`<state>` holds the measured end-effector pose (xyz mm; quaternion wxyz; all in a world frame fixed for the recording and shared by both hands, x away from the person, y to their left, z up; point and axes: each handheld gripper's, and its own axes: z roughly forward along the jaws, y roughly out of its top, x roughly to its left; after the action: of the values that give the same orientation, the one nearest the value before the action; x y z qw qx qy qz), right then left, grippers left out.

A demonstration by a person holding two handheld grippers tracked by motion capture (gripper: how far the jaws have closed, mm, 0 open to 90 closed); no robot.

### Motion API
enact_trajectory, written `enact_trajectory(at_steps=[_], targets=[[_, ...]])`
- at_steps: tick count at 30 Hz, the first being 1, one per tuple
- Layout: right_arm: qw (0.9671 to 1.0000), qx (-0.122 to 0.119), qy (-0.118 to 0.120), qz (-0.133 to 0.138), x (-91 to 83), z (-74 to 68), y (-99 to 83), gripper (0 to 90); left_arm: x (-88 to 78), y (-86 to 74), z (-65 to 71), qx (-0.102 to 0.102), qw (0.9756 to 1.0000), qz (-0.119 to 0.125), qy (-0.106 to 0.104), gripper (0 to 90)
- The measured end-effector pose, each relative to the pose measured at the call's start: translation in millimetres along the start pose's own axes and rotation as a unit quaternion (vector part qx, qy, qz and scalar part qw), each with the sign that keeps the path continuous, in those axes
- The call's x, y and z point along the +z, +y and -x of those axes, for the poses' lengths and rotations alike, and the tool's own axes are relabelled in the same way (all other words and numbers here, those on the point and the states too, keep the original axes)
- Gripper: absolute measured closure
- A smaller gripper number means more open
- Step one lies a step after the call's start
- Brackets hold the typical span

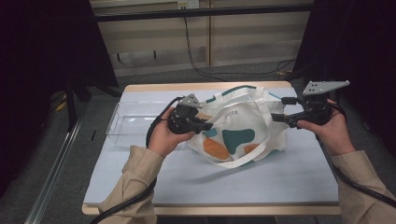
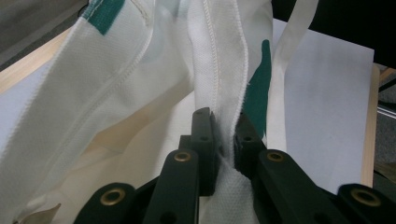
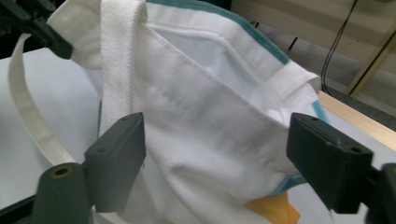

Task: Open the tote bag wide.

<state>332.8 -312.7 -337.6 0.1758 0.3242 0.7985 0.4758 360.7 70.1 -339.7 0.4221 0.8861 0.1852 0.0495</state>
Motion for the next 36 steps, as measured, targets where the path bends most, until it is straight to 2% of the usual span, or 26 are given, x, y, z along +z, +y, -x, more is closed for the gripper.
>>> enact_trajectory(at_steps=[3, 5, 11, 15, 19, 23, 26, 29, 31, 33, 36], targets=[[0.9999, -0.006, 0.01, -0.006, 2.3, -2.5, -1.4, 28.8, -1.3, 0.4, -1.5, 0.001, 1.0, 0.0, 0.001, 82.8], [0.9998, -0.007, 0.016, -0.006, 2.7, -3.4, -2.8, 32.3, -2.0, -0.1, -1.9, -0.006, 1.0, 0.005, 0.002, 82.6], [0.9992, -0.015, 0.035, -0.013, 1.9, -4.8, -8.8, 64.3, -3.4, -0.3, -4.4, -0.014, 0.9999, 0.005, 0.004, 81.3], [0.9978, -0.026, 0.052, -0.03, 4.7, -9.5, -12.1, 73.9, -1.7, -0.2, -4.5, -0.023, 0.9996, 0.017, 0.001, 78.7], [0.9974, -0.029, 0.056, -0.036, 6.8, -12.0, -14.7, 76.7, -3.4, 1.4, -4.7, -0.019, 0.9995, 0.022, 0.012, 75.0], [0.9973, -0.025, 0.061, -0.031, 6.9, -12.6, -16.8, 81.8, -3.5, 3.0, -4.2, -0.026, 0.9992, 0.029, 0.008, 73.5], [0.997, -0.027, 0.065, -0.033, 9.2, -15.2, -20.8, 85.6, -3.4, 4.8, -5.3, -0.032, 0.9986, 0.039, 0.017, 67.1], [0.9966, -0.027, 0.068, -0.038, 12.5, -17.4, -25.1, 86.0, -3.5, 7.1, -6.6, -0.037, 0.9979, 0.047, 0.024, 63.0], [0.9964, -0.029, 0.07, -0.039, 14.4, -18.1, -27.0, 86.0, -3.6, 9.1, -6.4, -0.033, 0.9974, 0.055, 0.032, 60.0], [0.9964, -0.027, 0.071, -0.039, 15.2, -18.3, -28.0, 86.0, -4.1, 11.5, -6.0, -0.03, 0.9976, 0.05, 0.036, 57.2], [0.9961, -0.028, 0.073, -0.039, 17.1, -18.8, -28.6, 86.0, -2.0, 14.2, -4.8, -0.026, 0.9971, 0.062, 0.034, 53.6]])
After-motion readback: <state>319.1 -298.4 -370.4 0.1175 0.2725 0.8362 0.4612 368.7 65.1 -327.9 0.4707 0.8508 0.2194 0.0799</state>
